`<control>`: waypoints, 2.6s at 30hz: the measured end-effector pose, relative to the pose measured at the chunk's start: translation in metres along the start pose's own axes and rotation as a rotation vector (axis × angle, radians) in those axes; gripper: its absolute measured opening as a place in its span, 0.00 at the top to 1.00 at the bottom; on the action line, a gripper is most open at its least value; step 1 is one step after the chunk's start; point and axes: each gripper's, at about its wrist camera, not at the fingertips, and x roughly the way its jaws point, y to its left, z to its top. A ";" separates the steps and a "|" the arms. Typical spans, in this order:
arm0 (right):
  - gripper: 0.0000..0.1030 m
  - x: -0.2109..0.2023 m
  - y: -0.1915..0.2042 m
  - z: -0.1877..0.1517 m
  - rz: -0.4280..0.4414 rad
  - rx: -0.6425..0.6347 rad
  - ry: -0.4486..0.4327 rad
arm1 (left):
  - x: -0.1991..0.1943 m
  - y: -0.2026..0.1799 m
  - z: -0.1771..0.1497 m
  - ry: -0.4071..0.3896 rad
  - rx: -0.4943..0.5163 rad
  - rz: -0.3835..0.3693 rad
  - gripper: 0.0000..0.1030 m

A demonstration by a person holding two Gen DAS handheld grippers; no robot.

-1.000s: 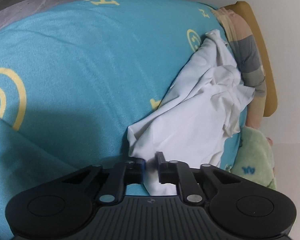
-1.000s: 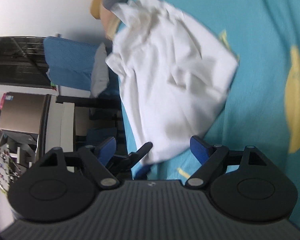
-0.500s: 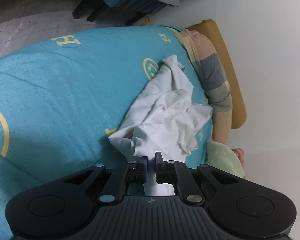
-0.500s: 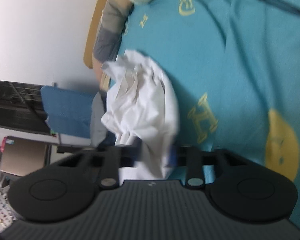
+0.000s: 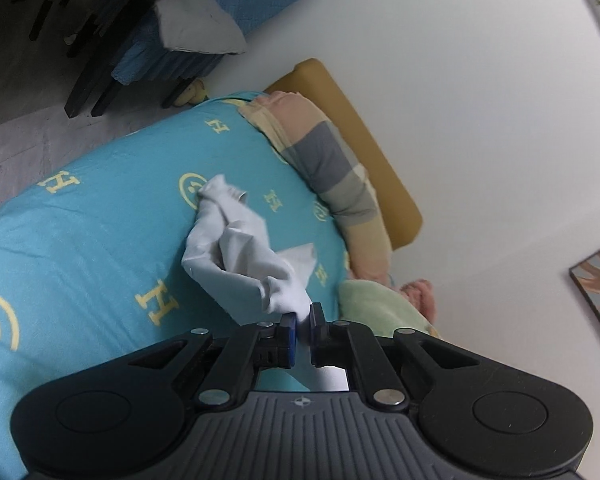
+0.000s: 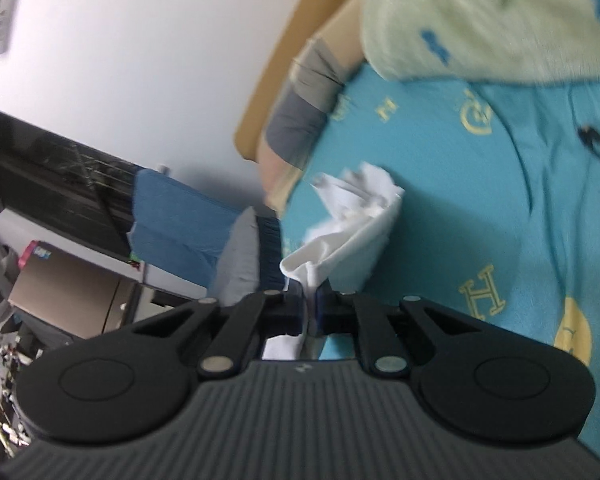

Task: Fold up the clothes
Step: 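Close both grippers on the end of the folded shirt, then lift the held end with both grippers and fold it over the shirt, then open both grippers and release the shirt folded into a square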

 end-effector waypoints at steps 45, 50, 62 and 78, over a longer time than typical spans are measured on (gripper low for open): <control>0.88 0.095 -0.061 0.036 -0.133 -0.118 0.139 | 0.162 0.025 0.021 0.062 0.179 0.239 0.93; 0.58 0.101 -0.069 0.040 -0.059 -0.087 0.177 | 0.167 0.030 0.025 0.071 0.213 0.241 0.85; 0.24 0.045 -0.009 0.003 0.035 -0.424 0.109 | 0.114 -0.009 -0.015 0.078 0.528 0.179 0.15; 0.73 0.125 -0.028 -0.015 -0.184 -0.749 0.167 | 0.189 0.023 -0.030 0.100 0.590 0.334 0.15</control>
